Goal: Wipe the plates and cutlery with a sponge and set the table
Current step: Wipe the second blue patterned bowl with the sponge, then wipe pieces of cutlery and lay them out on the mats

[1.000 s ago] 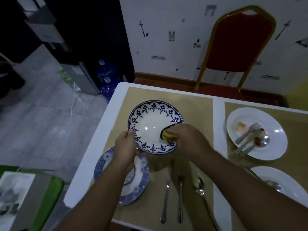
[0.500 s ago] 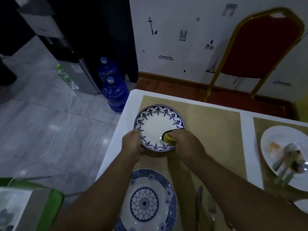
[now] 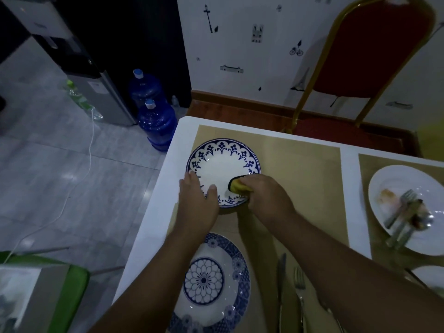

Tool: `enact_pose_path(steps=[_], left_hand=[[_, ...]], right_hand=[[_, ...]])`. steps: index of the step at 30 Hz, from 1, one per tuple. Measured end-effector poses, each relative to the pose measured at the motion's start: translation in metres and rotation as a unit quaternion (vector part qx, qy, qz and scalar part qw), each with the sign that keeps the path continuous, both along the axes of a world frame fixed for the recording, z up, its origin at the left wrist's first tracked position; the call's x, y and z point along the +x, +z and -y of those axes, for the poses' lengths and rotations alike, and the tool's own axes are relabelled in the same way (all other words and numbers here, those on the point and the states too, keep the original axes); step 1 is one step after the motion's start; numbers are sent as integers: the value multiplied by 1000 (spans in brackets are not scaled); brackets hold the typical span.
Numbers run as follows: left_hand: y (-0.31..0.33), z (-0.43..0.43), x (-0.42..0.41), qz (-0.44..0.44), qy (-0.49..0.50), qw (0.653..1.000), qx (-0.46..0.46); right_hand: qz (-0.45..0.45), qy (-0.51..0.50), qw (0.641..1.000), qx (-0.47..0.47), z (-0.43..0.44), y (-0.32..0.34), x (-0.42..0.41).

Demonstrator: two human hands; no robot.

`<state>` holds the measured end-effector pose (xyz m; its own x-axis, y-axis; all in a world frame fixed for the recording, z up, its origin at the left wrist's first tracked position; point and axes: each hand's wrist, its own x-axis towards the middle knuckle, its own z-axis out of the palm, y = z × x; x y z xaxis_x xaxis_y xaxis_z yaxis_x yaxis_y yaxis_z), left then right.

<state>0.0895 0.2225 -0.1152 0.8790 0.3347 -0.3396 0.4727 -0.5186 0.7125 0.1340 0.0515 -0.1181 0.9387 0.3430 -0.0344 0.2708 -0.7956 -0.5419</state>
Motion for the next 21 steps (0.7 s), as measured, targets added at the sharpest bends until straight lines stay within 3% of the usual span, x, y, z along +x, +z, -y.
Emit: enact_pose_path(steps=[7,16,21], left_hand=[[21,63,-62,59,-123,990,31],[18,189,-155,26,-268,962,45],[1,248,-205,22,-347,927,140]], right_hand=[[33,-34,999,25,64,19,-34],[35,-84,995,43,184,28,-128],[20,-89,995,50,235,13,-169]])
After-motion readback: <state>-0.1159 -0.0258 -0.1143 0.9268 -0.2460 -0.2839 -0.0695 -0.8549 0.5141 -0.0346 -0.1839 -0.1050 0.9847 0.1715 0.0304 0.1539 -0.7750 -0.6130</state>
